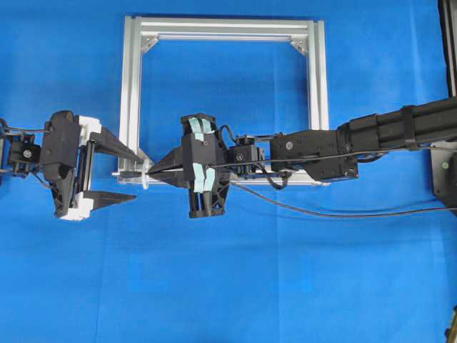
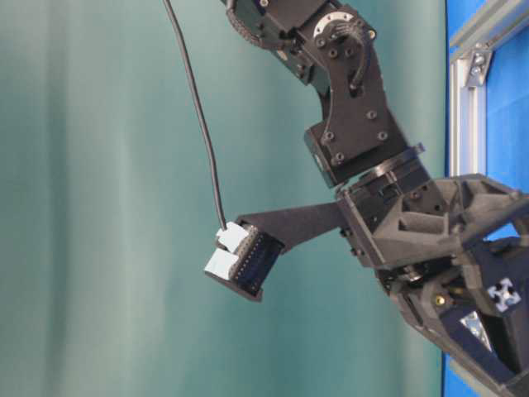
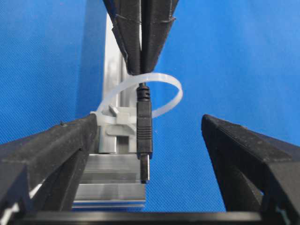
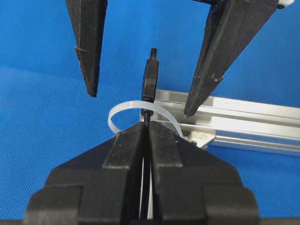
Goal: Insert the wire through the string loop located on the left side.
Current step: 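Grasp the plug end with the left gripper, then pull the cable through the loop leftward with the left gripper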
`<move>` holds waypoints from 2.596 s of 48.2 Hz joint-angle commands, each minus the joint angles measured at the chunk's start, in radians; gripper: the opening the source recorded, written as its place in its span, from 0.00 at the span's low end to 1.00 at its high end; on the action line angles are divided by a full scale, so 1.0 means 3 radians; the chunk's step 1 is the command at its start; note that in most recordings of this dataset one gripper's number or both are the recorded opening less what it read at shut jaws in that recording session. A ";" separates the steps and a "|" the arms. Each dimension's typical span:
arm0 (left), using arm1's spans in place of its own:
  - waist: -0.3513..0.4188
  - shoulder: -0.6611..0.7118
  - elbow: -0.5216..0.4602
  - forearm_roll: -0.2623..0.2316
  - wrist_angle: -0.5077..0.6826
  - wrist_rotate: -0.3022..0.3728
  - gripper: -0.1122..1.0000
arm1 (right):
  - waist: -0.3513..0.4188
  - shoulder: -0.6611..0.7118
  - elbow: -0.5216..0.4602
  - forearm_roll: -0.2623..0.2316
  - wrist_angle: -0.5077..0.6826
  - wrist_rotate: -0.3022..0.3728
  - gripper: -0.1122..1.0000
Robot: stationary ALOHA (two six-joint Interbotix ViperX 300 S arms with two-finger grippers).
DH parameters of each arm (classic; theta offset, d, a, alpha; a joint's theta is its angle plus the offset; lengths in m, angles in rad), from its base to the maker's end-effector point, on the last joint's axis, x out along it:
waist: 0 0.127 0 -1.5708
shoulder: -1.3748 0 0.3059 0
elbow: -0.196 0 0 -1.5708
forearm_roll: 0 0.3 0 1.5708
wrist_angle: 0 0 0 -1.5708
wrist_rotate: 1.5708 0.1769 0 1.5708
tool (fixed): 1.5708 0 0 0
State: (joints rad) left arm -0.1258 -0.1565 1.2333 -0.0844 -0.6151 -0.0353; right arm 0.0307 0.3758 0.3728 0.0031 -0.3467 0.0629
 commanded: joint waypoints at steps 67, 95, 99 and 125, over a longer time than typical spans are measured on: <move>0.0056 -0.0046 -0.0026 0.0010 0.0066 0.0000 0.17 | 0.0010 -0.0061 -0.0061 0.0005 0.0046 0.0015 0.23; 0.0056 -0.0491 0.0302 0.0010 0.0363 -0.0051 0.17 | 0.0015 -0.0102 0.0000 0.0015 0.0056 0.0015 0.92; 0.0056 -0.0639 0.0368 0.0010 0.0522 -0.0061 0.17 | 0.0015 -0.0102 0.0000 0.0015 0.0056 0.0015 0.92; 0.0056 -0.2040 0.0619 0.0010 0.1549 -0.0148 0.17 | 0.0020 -0.0102 0.0000 0.0015 0.0056 0.0015 0.92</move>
State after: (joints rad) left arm -0.1104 -0.7179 1.4251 -0.0844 -0.1856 -0.0721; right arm 0.0337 0.3758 0.3804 0.0046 -0.3267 0.0660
